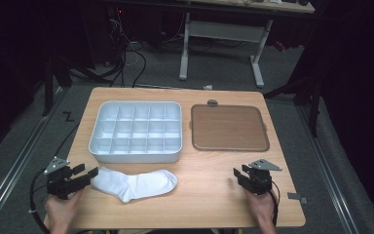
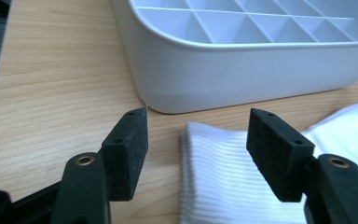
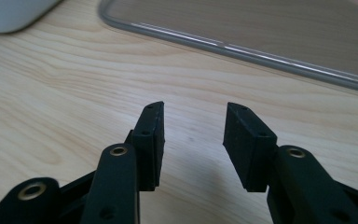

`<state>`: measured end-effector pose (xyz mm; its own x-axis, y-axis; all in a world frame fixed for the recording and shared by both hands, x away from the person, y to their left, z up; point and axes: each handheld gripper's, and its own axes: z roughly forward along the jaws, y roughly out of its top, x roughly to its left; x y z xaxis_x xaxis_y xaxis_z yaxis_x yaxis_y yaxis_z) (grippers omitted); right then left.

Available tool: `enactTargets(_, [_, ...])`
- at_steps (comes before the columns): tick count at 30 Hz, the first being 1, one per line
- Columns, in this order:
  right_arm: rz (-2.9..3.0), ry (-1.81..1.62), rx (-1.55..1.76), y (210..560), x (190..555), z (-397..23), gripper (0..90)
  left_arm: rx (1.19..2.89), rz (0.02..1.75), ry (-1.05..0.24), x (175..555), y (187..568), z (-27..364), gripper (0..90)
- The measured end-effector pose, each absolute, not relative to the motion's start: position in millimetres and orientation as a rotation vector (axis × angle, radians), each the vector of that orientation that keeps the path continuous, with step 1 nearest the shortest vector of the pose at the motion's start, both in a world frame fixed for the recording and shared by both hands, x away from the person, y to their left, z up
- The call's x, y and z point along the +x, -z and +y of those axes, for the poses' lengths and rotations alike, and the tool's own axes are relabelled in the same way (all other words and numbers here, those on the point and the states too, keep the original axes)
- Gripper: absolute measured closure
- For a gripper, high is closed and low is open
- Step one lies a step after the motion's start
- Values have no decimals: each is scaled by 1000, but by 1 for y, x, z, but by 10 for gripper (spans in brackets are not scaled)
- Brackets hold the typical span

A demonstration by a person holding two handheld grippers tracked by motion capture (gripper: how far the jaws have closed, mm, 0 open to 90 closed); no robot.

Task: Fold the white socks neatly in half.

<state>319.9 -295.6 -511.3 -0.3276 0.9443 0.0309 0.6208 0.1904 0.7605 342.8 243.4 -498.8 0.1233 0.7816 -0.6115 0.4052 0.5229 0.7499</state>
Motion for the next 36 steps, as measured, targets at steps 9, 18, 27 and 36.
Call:
enactTargets(9, [2115,-1072,1348,501,315,-261,612,1136,1502,-350,340,502,229,384])
enactTargets(18, [2244,-1175,1205,493,320,-214,618,1162,1526,-336,337,509,221,378])
enactTargets(27, [2345,-1229,1121,497,326,-171,621,1136,1558,-381,337,520,218,379])
enactTargets(36, [2424,-1228,1062,505,333,-139,631,1142,1597,-388,338,530,218,432])
